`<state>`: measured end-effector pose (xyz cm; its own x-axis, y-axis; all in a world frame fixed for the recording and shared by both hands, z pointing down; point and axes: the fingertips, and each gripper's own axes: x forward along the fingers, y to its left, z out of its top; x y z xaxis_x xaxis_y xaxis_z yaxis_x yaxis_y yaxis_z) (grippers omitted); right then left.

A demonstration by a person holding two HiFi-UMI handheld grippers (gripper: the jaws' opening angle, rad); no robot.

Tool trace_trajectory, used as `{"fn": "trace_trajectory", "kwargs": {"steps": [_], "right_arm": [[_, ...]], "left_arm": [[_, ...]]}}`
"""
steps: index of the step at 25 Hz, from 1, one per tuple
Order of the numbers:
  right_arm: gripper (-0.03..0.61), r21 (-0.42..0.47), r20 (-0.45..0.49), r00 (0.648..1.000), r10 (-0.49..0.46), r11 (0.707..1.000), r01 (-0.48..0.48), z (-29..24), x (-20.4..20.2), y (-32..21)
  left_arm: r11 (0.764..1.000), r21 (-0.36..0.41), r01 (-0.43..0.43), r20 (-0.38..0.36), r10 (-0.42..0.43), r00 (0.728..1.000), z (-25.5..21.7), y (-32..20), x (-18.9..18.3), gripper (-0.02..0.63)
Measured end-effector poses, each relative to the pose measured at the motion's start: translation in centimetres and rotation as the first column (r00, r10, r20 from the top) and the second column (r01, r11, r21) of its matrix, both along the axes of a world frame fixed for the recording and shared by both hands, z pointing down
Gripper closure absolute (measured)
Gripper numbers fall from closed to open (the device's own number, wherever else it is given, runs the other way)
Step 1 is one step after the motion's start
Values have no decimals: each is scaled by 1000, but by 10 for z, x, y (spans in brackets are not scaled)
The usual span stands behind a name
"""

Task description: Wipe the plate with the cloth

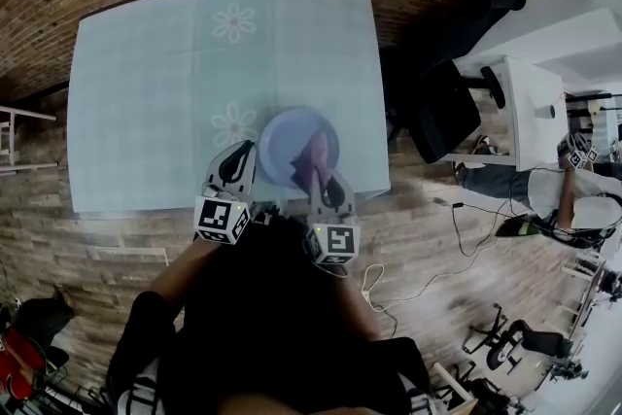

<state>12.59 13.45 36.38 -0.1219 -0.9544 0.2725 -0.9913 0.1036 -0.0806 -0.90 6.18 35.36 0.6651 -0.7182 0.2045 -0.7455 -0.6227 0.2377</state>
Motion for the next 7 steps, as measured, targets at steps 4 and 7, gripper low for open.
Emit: {"fn": "trace_trajectory", "kwargs": {"steps": [4,7], "right_arm": [[512,-2,3,1000,-1,1000,1,1,1,1],[512,1,1,1000,-3,1000,3,0,1,2]], "left_arm": [[1000,-8,2,3,-2,1000,2,0,1,566],[1000,-12,3,6,-3,1000,2,0,1,566]]}}
